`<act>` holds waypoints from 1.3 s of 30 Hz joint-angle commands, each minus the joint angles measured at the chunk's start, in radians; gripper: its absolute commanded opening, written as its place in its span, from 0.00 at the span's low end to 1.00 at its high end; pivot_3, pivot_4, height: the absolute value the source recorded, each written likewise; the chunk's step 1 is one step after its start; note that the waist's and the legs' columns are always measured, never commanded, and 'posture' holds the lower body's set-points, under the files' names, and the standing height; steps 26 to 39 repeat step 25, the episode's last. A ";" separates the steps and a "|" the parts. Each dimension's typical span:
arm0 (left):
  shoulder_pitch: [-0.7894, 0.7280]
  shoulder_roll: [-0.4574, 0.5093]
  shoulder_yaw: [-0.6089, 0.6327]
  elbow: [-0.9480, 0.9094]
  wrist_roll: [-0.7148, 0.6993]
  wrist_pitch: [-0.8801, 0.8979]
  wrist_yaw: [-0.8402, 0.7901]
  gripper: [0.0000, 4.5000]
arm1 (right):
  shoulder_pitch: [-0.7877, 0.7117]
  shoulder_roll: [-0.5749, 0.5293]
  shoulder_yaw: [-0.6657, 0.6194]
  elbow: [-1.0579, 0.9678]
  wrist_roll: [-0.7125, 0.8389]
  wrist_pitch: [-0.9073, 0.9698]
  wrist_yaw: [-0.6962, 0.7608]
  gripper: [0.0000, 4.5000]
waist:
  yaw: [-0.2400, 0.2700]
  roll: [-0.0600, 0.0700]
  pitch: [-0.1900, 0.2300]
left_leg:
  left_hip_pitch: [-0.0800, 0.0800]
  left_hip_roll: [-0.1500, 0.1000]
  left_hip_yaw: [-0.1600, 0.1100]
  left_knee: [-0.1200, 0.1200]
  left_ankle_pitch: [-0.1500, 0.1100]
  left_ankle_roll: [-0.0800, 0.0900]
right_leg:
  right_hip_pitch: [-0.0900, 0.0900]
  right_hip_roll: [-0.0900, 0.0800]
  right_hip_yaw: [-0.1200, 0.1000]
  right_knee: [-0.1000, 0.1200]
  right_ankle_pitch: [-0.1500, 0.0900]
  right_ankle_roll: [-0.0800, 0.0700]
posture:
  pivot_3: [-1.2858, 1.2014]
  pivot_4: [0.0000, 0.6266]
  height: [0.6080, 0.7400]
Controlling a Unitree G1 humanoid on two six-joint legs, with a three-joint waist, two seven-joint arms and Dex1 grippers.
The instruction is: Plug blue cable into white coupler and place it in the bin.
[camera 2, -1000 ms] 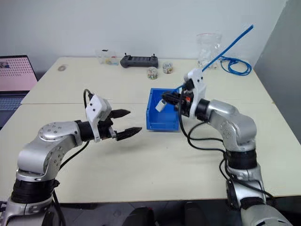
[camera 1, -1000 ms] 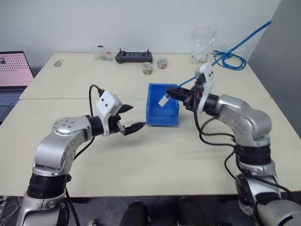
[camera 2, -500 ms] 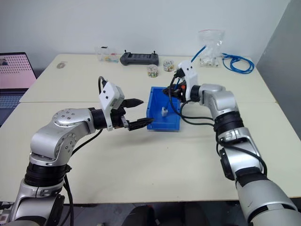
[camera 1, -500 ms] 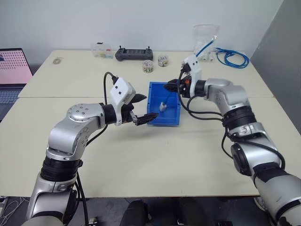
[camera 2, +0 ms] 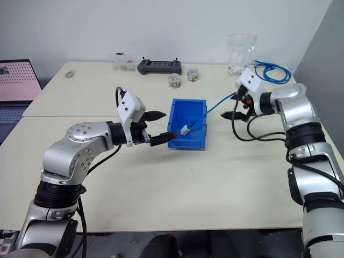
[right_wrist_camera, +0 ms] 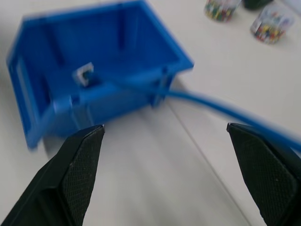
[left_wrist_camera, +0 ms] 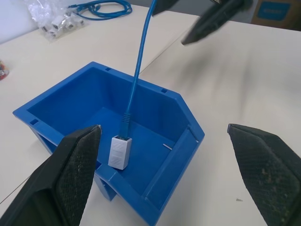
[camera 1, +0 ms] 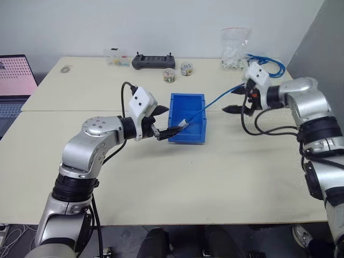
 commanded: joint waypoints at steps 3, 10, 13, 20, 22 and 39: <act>-0.004 0.014 0.037 -0.020 -0.004 -0.021 0.008 1.00 | 0.131 -0.147 -0.019 -0.175 -0.035 -0.116 0.077 0.99 | 0.001 0.000 0.001 | 0.000 0.000 0.000 0.000 0.000 0.000 | 0.000 0.000 0.000 0.000 0.000 0.000 | 0.52 0.24 1.00; 0.121 0.072 0.173 -0.087 0.011 -0.040 0.081 1.00 | 0.431 -0.159 -0.298 -0.599 0.251 0.286 -0.007 0.99 | -0.002 0.000 0.001 | 0.002 0.001 -0.001 0.000 0.000 -0.001 | 0.001 0.001 -0.001 0.002 0.000 0.000 | 0.52 0.24 1.00; 0.201 0.082 0.247 -0.145 -0.033 0.014 0.115 1.00 | 0.570 -0.109 -0.407 -0.821 0.386 0.442 -0.089 0.99 | 0.001 0.000 0.002 | 0.001 0.002 -0.003 0.000 0.000 -0.001 | 0.002 0.001 -0.002 0.001 0.000 0.000 | 0.52 0.24 1.00; 0.399 0.066 0.374 -0.244 -0.103 0.062 0.171 1.00 | 0.805 0.110 -0.458 -1.165 0.497 0.512 -0.356 0.99 | 0.007 0.000 0.002 | 0.004 0.001 -0.003 0.002 0.000 0.000 | 0.005 0.000 -0.001 0.001 0.001 0.002 | 0.52 0.24 1.00; 0.416 0.058 0.382 -0.259 -0.120 0.063 0.182 1.00 | 0.809 0.126 -0.437 -1.180 0.493 0.504 -0.388 0.99 | 0.008 0.000 0.002 | 0.004 0.000 -0.003 0.002 0.000 -0.001 | 0.005 0.000 -0.001 0.001 0.001 0.003 | 0.52 0.24 1.00; 0.432 0.059 0.385 -0.251 -0.129 0.044 0.181 1.00 | 0.796 0.126 -0.414 -1.148 0.473 0.465 -0.408 0.99 | 0.009 0.000 0.002 | 0.005 0.000 -0.002 0.002 0.001 -0.001 | 0.006 0.000 -0.001 0.000 0.002 0.003 | 0.52 0.24 1.00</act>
